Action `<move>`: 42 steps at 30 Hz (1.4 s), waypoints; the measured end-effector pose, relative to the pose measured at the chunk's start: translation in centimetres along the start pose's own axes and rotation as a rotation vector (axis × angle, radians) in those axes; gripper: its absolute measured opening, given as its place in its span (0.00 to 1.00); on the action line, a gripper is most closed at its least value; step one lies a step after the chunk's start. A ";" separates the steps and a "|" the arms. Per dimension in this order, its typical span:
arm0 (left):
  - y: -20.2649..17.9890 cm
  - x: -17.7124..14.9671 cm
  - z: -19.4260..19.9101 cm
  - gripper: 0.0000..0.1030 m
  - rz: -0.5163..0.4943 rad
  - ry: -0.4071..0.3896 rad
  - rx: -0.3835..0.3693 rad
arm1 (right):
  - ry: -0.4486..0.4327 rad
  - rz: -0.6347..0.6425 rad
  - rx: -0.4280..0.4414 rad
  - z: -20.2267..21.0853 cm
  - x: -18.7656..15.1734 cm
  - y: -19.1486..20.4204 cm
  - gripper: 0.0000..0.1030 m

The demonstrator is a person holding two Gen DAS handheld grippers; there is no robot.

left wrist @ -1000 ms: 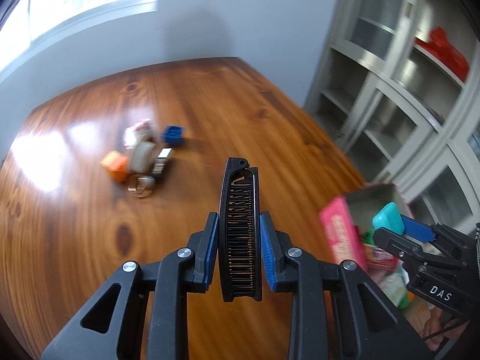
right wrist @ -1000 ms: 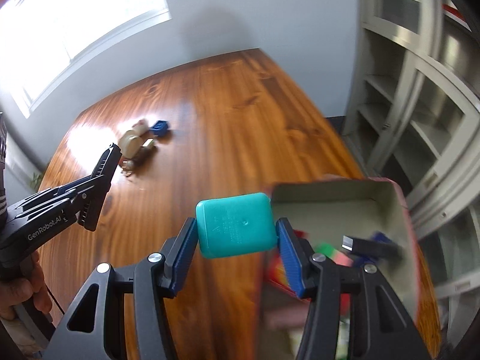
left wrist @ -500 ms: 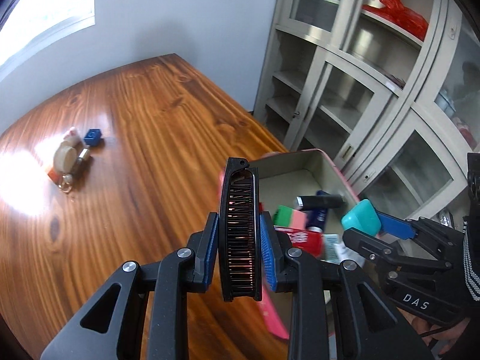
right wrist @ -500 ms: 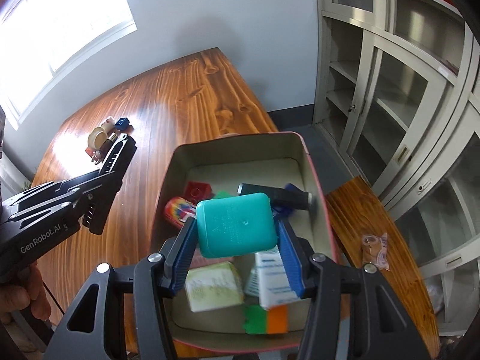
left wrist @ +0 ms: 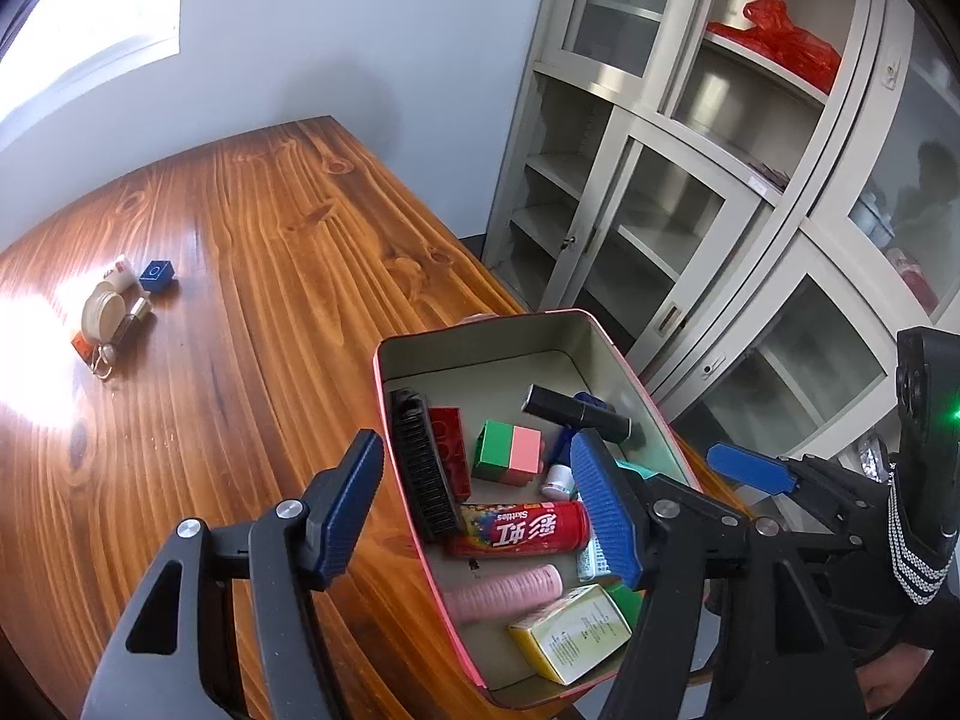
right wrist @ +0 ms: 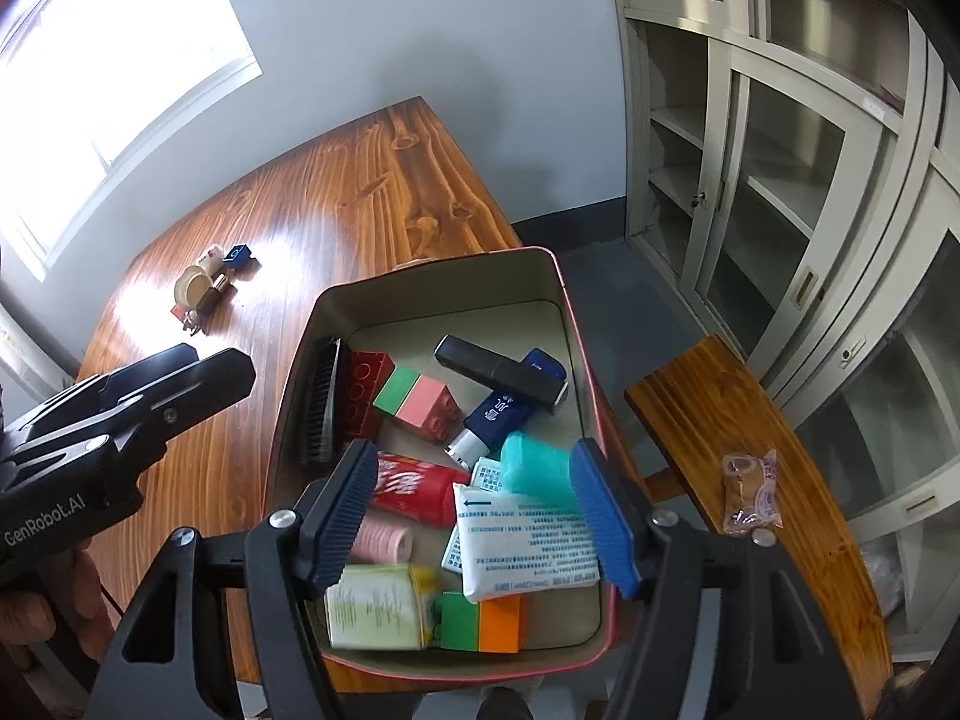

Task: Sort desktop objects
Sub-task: 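Carry the comb and teal soap box to the box and open both grippers, then withdraw both grippers from the box back over the table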

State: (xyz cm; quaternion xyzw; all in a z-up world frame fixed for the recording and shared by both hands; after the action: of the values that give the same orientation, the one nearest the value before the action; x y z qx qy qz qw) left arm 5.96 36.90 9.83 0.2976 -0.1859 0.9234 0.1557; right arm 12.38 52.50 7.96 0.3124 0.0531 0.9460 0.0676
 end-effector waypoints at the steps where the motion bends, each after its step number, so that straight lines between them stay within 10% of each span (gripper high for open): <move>1: 0.1 0.1 0.0 0.67 0.000 0.000 0.005 | -0.001 0.000 0.002 0.0 0.0 0.1 0.69; 13: 6.2 1.2 1.0 0.67 0.092 -0.028 0.101 | -0.018 0.048 0.050 -1.4 2.4 4.2 0.69; 42: 35.4 6.1 -0.8 0.66 0.290 0.000 0.330 | 0.117 0.152 0.140 -12.6 7.9 21.6 0.69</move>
State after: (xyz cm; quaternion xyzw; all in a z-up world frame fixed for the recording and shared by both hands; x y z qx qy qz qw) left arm -13.27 7.06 4.06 0.2890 -0.0730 0.9541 -0.0294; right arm -3.50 31.80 5.61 0.2636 0.0990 0.9591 -0.0297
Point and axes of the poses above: each gripper's, at about its wrist camera, not at the fingertips, and z roughly against the way its jaws point, y to its left, x to its top, the point moved 3 cm from there along -z, roughly the way its jaws point, and after that the axes turned 7 degrees about z, right-handed, at the moved point
